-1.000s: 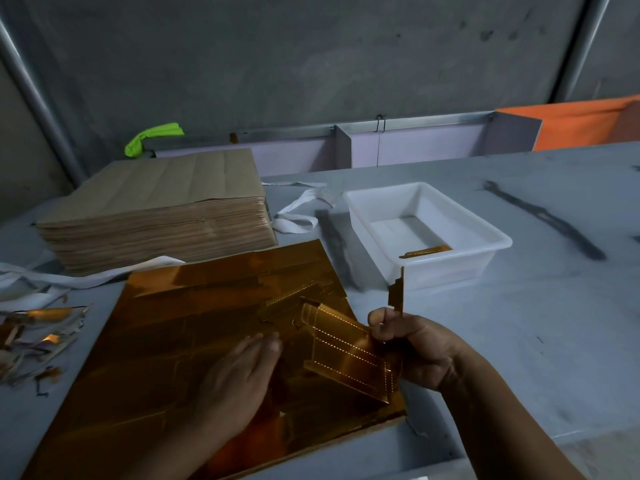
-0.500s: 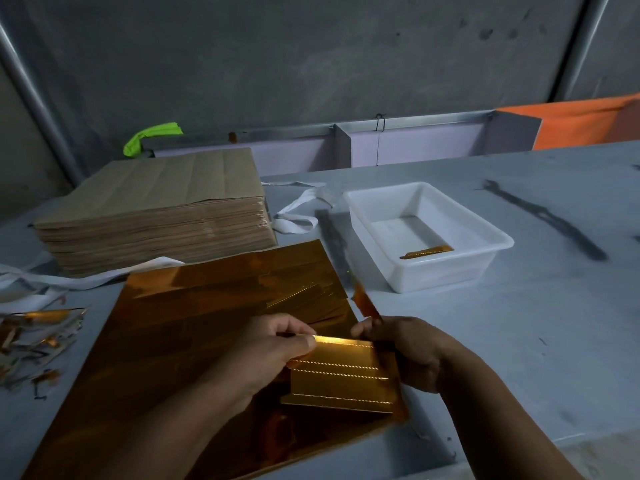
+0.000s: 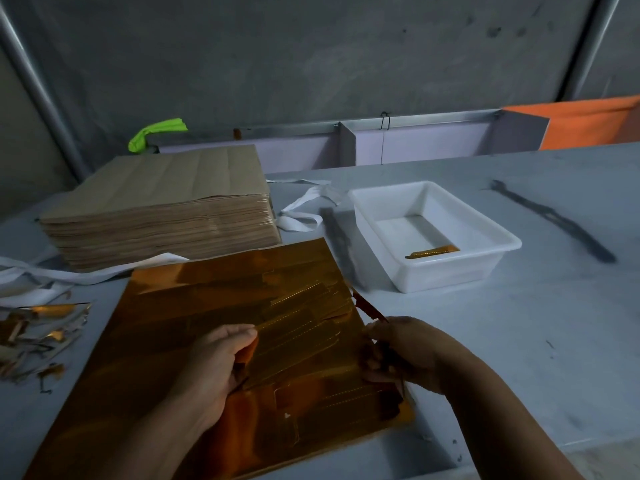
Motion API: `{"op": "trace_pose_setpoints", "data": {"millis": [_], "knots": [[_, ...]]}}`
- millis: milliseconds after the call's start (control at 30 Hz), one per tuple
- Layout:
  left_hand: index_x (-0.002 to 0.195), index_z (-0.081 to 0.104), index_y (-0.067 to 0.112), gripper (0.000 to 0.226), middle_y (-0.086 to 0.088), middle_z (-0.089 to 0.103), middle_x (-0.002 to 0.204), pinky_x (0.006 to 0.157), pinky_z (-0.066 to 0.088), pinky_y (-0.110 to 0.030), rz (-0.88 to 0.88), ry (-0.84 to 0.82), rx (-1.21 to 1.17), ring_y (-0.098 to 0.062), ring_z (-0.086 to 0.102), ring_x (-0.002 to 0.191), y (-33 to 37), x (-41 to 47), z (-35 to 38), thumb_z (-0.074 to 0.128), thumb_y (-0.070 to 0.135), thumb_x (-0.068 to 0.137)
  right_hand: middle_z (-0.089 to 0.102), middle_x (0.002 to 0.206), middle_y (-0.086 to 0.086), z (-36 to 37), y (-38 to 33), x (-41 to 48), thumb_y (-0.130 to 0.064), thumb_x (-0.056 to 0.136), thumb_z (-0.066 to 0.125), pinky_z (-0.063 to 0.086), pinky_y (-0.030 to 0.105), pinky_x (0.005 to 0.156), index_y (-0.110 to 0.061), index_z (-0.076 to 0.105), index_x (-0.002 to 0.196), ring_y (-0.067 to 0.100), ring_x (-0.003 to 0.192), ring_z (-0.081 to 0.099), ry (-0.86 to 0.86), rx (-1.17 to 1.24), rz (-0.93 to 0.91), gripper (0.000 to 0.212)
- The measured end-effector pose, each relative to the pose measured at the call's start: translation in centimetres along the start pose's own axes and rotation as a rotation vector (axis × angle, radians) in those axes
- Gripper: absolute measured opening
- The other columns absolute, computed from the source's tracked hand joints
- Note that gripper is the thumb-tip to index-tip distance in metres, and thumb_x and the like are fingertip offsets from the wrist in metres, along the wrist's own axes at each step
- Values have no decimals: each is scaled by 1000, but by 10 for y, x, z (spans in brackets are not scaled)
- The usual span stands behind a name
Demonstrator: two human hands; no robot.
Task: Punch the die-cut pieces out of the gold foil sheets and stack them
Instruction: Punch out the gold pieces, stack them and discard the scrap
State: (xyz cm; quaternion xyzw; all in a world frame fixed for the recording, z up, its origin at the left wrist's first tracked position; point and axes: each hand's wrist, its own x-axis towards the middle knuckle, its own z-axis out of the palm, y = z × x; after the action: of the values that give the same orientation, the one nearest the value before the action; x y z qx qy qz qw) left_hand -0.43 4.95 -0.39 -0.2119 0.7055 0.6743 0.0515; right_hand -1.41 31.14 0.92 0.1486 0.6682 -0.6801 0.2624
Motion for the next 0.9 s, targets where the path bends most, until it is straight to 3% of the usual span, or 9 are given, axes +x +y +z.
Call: {"op": "trace_pose_setpoints", "data": {"millis": [67,133,233,300,400,500,567,733,900], "knots": [[104,67,17,14,-8,61,114,85,48,-41,5,14,-42,-26,56,107,1,0,1,60,13,92,65,98,13,1,-9,-5,-33,98,58,60,38,78,-6,54,129,22,84,66,163,-309,-51,41],[105,67,18,15,-8,61,116,95,48,-48,9,18,-67,-27,56,110,3,1,1,58,13,94,56,133,15,0,-18,-10,-46,94,62,52,39,91,-11,40,143,30,116,58,452,-680,-145,64],[105,68,19,16,-8,61,119,102,44,-55,23,-11,-78,-30,56,114,6,1,3,57,15,95,53,138,12,4,-30,-16,-49,93,61,44,38,94,-17,39,143,29,123,51,725,-812,-396,63],[106,69,20,16,-8,60,120,102,45,-55,36,-27,-75,-30,55,114,9,0,7,57,16,95,60,131,7,13,-37,-19,-51,92,60,45,33,88,-23,43,140,21,112,59,561,-666,-457,59],[107,69,22,16,-7,60,120,102,45,-55,53,-67,-60,-29,55,114,12,0,15,57,19,95,65,119,2,33,-37,-19,-52,89,64,57,36,83,-30,45,132,18,98,66,228,-531,-354,53],[105,67,26,15,-4,60,114,91,51,-45,97,-75,24,-26,57,106,15,-1,22,55,27,98,58,117,3,44,-36,-12,-26,92,68,63,36,71,-27,46,127,24,93,68,51,-363,-214,41],[101,64,31,15,0,57,107,76,47,-34,136,-52,152,-20,55,95,18,0,23,49,34,100,53,118,4,45,-36,-6,-12,93,65,63,36,67,-27,48,122,28,93,67,33,-264,-152,37],[104,64,27,19,1,56,105,76,43,-32,167,-83,232,-15,51,92,21,14,21,45,30,102,61,115,11,37,-43,11,-9,96,60,57,28,58,-27,52,107,27,95,66,67,-220,-177,22],[104,64,25,23,1,51,85,53,33,-25,210,-37,239,-11,40,64,33,34,25,41,23,104,60,93,11,28,-48,28,-5,96,56,46,21,43,-20,55,110,18,69,58,81,-141,-178,20]]}}
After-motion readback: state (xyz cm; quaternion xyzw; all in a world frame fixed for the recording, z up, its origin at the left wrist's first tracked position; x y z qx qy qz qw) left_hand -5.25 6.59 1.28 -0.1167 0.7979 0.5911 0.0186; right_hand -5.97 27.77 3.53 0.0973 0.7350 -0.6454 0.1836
